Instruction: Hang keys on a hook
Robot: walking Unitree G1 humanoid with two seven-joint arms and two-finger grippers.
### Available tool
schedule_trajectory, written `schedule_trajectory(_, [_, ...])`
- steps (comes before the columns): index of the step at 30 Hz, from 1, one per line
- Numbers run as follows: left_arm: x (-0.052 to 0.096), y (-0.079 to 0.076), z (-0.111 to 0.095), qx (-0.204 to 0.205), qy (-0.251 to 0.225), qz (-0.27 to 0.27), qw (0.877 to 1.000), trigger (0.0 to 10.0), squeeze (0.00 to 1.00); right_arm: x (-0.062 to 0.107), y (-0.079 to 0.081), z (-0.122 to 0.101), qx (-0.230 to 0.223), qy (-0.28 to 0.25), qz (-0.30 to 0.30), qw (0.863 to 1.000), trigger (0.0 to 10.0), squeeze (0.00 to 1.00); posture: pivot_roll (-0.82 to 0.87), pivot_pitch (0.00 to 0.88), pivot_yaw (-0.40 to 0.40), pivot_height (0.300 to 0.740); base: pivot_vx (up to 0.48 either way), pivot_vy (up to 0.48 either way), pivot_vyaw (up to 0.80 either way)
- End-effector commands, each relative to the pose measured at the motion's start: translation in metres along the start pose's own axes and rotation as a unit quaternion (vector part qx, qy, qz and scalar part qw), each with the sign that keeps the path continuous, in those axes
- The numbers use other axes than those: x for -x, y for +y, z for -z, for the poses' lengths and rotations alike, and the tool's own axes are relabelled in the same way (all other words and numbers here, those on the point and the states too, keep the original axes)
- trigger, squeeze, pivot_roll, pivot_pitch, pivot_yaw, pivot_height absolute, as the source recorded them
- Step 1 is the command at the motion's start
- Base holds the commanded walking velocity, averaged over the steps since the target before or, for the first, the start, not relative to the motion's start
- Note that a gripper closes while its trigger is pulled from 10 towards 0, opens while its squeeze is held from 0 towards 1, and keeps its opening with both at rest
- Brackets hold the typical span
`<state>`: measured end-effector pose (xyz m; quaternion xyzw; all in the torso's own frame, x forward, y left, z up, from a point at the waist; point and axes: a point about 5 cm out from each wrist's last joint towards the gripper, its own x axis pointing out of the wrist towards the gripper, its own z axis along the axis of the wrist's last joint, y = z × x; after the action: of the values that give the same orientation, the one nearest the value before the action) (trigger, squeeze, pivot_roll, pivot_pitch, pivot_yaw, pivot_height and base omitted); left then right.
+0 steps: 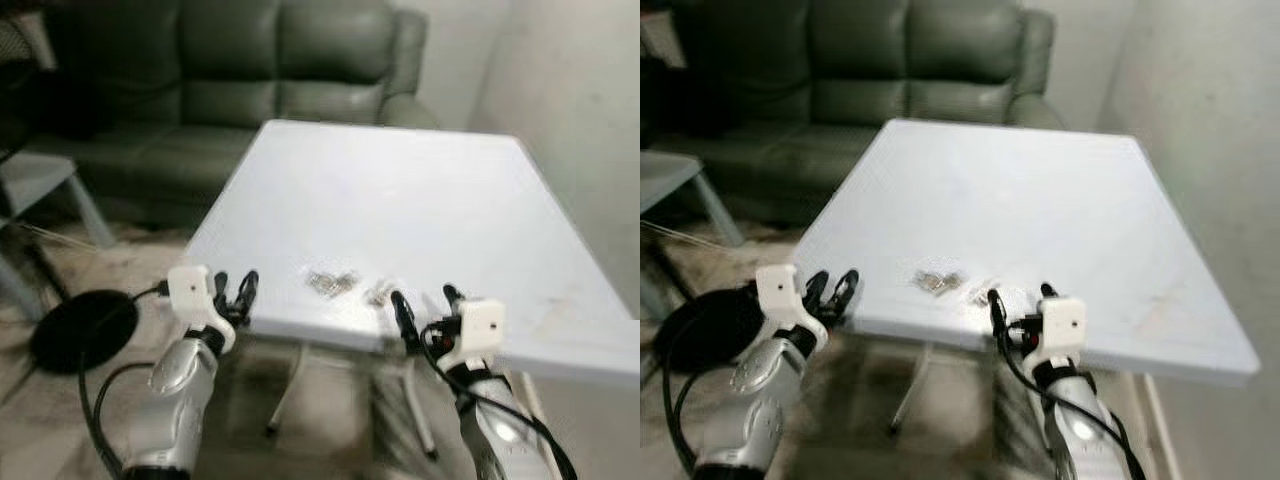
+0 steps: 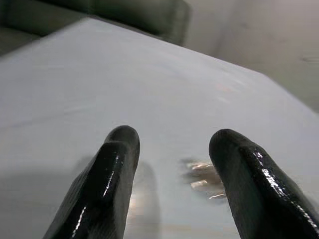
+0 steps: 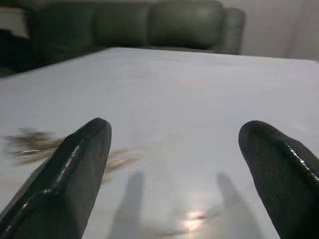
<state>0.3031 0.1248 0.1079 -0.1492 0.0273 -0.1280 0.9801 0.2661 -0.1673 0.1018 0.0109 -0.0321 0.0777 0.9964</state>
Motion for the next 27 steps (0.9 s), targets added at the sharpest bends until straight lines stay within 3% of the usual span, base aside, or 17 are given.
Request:
schedule_trajectory(1, [0.002,0.010,-0.009,-0.010,-0.013,-0.011,1.000,10.0,0.00,-0.004,0.009,-0.004,-0.009,-0.011,-0.014,1.000,10.0,0.00,0.00,0.000,-0.018,0.740,0.390,0.000,0.00])
schedule_trajectory(11, [0.001,0.004,-0.005,-0.020,-0.010,-0.013,1.000,10.0,0.00,-0.004,0.008,-0.004,-0.007,-0.010,-0.016,1.000,10.0,0.00,0.00,0.000,-0.016,0.740,0.000,0.000,0.00])
schedule_trajectory(22, [0.008,-0.013,0.009,-0.052,0.016,0.035,0.998,10.0,0.00,-0.007,0.005,-0.004,0.003,-0.002,-0.057,0.998,10.0,0.00,0.00,0.000,-0.018,0.740,0.000,0.000,0.00])
schedule_trajectory(23, [0.009,-0.016,0.011,-0.052,0.020,0.042,0.998,10.0,0.00,-0.008,0.004,-0.005,0.003,-0.002,-0.066,0.998,10.0,0.60,0.00,0.000,-0.018,0.740,0.000,0.000,0.00])
schedule_trajectory(24, [0.009,-0.016,0.011,-0.052,0.020,0.042,0.998,10.0,0.00,-0.008,0.004,-0.005,0.003,-0.002,-0.066,0.998,10.0,0.60,0.00,0.000,-0.018,0.740,0.000,0.000,0.00])
schedule_trajectory(25, [0.010,-0.019,0.013,-0.059,0.023,0.048,0.997,10.0,0.00,-0.009,0.004,-0.006,0.021,-0.001,-0.079,0.997,10.0,1.00,0.00,0.000,-0.020,0.740,0.000,0.000,0.00])
schedule_trajectory(27, [0.011,-0.020,0.013,-0.062,0.023,0.052,0.996,10.0,0.00,-0.009,0.003,-0.005,0.024,0.000,-0.085,0.996,10.0,1.00,0.00,0.000,-0.023,0.740,0.000,0.000,0.00])
